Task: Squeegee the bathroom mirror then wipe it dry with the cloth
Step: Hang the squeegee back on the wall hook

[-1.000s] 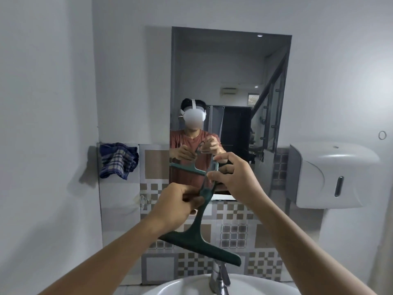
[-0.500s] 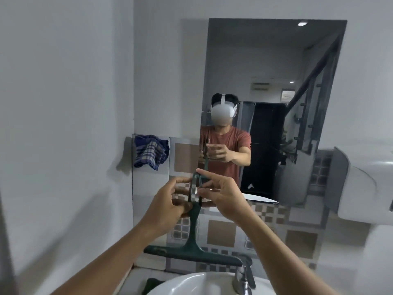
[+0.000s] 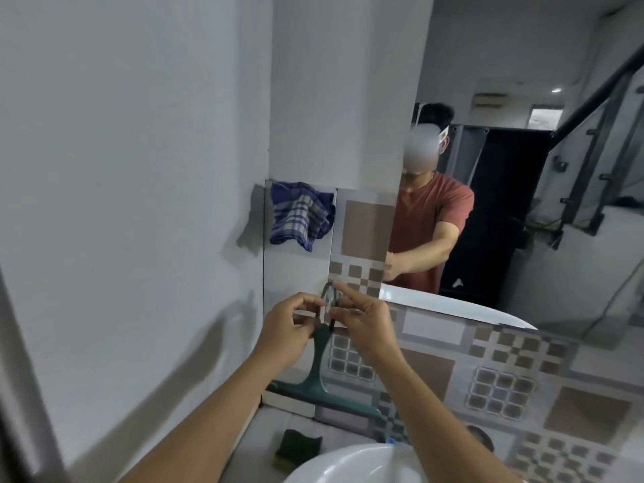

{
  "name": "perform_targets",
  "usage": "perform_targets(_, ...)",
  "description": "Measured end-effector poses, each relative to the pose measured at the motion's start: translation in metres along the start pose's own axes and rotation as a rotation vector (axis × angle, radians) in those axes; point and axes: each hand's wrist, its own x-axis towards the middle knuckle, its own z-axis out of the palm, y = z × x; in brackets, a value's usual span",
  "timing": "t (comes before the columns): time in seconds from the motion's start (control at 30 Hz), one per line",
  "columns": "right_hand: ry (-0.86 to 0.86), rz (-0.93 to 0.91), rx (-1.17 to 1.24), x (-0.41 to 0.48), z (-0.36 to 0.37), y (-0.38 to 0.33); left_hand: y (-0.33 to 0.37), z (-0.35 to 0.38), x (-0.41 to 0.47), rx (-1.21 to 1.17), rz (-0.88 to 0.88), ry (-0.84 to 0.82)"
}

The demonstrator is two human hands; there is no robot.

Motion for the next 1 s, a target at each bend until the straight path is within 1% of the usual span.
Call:
perform_targets(0.13,0.043,-0.007,-0.051,0.024,0.005,0.01,-0.017,0.005,0.032,-0.009,0.009,0.024)
perform_targets(0.27,0.099,-0.009,-0.159,0.039,0.002,0.02,-0.026,0.017,0.055,-0.007,0.026,0.011)
perform_targets(0.37,0.094,-0.043,-0.269,0.046,0.0,0.027,-0.037,0.028,0.065,0.003,0.048,0.027)
perform_targets(0.47,0.077,-0.058,-0.358,0.049,-0.002,0.035,-0.055,0.036,0.069,-0.014,0.027,0.047)
perform_targets(0.57,0.076,-0.041,-0.381,0.053,-0.001,0.048,-0.07,0.042,0.069,-0.008,0.01,0.063)
perform_targets(0.8,0.17,-0.094,-0.37,0.054,0.009,0.075,-0.08,0.054,0.066,0.046,0.061,0.154)
perform_targets(1.0,0.084,-0.1,-0.469,0.048,0.001,0.063,-0.076,0.048,0.062,0.114,0.078,0.123)
